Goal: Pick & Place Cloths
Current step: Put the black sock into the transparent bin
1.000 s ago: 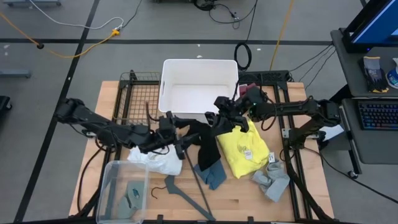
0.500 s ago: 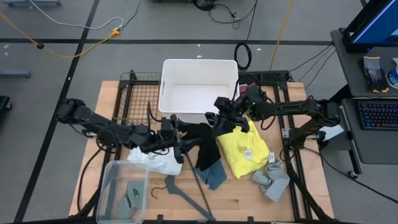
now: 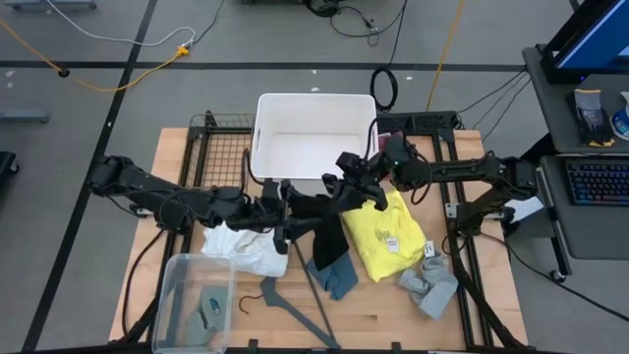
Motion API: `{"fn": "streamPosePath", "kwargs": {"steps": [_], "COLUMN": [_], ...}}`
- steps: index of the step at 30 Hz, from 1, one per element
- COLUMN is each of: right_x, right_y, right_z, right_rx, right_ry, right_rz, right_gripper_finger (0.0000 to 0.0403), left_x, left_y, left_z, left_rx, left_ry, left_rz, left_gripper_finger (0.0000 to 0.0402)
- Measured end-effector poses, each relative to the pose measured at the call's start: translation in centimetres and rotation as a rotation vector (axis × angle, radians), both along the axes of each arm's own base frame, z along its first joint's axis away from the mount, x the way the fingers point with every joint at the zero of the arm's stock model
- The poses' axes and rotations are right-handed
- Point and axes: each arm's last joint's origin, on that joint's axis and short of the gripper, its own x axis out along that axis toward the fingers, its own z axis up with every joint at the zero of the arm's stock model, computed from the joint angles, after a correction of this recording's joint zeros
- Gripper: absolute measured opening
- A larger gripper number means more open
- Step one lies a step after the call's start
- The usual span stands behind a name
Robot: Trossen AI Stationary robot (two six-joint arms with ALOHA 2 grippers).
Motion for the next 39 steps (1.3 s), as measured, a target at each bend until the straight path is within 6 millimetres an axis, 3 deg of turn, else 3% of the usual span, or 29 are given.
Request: {"fn": "streamPosePath", "kwargs": {"steps": [4, 10, 11, 18, 29, 39], "right_x": [0.1, 0.1, 0.0, -0.2, -0.5, -0.5], "right_y": [-0.1, -0.1, -0.1, -0.5, -0.2, -0.2], "right_z": [0.0, 0.1, 0.1, -0.3, -1.5, -1.9], "right_rx": [0.002, -0.005, -0.010, -0.022, -0.074, -0.150], "right_ry": [-0.016, -0.025, -0.029, 0.042, 0.170, 0.087], "right_rz": [-0.046, -0.047, -0.045, 0.076, 0.311, 0.324], "right_gripper_finger": [0.0000, 0.0000, 0.0000, 0.0025, 0.0083, 0.0067], "left_x": [0.0, 0.1, 0.1, -0.9, -7.1, -12.7], "left_y": [0.1, 0.1, 0.1, -0.2, -1.7, -3.6], "left_z": [-0.1, -0.1, -0.1, 0.5, 3.8, 1.9], "left_rx": [0.004, 0.034, 0.036, -0.054, -0.508, -1.020], "left_ry": [0.008, 0.014, 0.013, 0.036, 0.097, 0.544], "left_rz": [0.004, -0.022, -0.036, -0.130, -0.306, -0.288], "left_gripper_finger": [0.0208, 0.0033, 0.0019, 0.0006, 0.0003, 0.0001]}}
